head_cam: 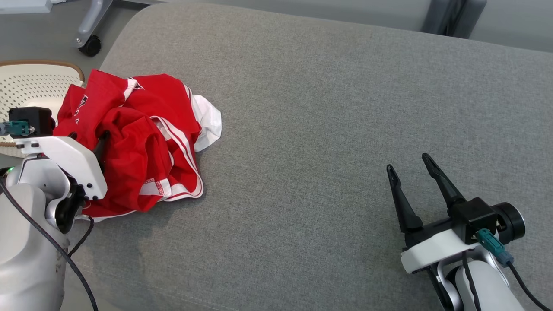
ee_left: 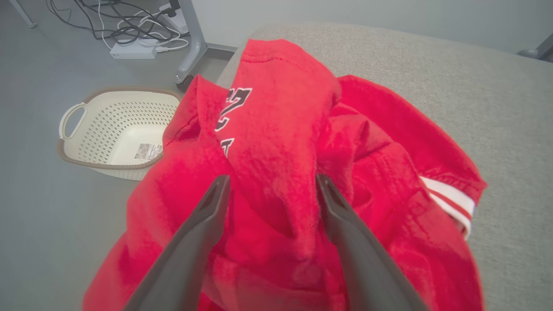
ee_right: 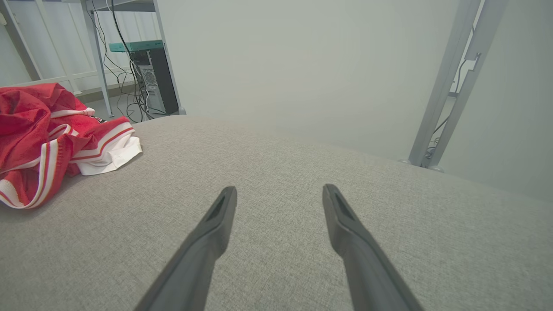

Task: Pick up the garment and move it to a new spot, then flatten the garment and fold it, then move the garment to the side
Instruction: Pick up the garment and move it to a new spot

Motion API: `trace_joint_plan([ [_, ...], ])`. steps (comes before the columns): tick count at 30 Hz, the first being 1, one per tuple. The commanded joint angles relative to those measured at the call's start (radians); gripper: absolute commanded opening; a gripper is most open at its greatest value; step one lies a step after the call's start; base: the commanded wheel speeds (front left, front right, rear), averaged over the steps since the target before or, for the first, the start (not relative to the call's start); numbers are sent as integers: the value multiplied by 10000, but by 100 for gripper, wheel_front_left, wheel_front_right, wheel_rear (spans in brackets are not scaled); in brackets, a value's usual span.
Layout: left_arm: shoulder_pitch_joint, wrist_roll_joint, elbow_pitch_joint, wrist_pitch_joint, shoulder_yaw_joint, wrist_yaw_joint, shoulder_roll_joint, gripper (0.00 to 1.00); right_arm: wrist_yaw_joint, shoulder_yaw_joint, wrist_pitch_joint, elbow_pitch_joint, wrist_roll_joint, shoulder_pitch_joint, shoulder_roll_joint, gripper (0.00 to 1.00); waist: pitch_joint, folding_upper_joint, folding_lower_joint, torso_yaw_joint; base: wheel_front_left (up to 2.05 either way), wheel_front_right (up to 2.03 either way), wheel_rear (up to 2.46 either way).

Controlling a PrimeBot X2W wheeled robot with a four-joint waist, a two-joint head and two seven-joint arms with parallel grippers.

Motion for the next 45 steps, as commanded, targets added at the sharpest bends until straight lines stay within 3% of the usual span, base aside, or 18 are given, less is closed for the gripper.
trace_joint_plan([
  [1,-226,-94,175,-64,54,-47,45,100,14,-40,-56,13,42,-107,-103,100,71,0,0,-34,0,0,0],
  [9,-681,-190,841,-176,-84,-53,-64,100,14,-69,-56,-19,30,-205,-177,100,207,0,0,-27,0,0,0],
  [10,-722,-160,894,-202,-142,-57,-59,92,12,-61,-56,-9,27,-209,-179,100,205,0,0,-23,0,0,0],
  [11,-734,-147,952,-241,-184,-61,-58,54,12,-53,-56,4,23,-208,-186,100,199,0,0,-18,0,0,0],
  [13,-752,-166,1066,-331,-231,-46,-59,0,14,-58,-56,41,16,-205,-192,100,169,0,0,-6,0,0,0],
  [24,-837,-469,1161,-1189,-198,-67,-50,0,12,-90,-56,195,27,-98,-122,100,-205,0,0,114,0,0,0],
  [30,-864,-637,799,-2322,-27,-69,-109,0,14,-64,-56,322,70,30,-24,100,-737,0,0,78,0,0,0],
  [45,-737,-1025,-1360,-4439,200,7,-659,0,14,-201,-56,439,143,399,223,100,-1856,0,0,-444,0,0,0],
])
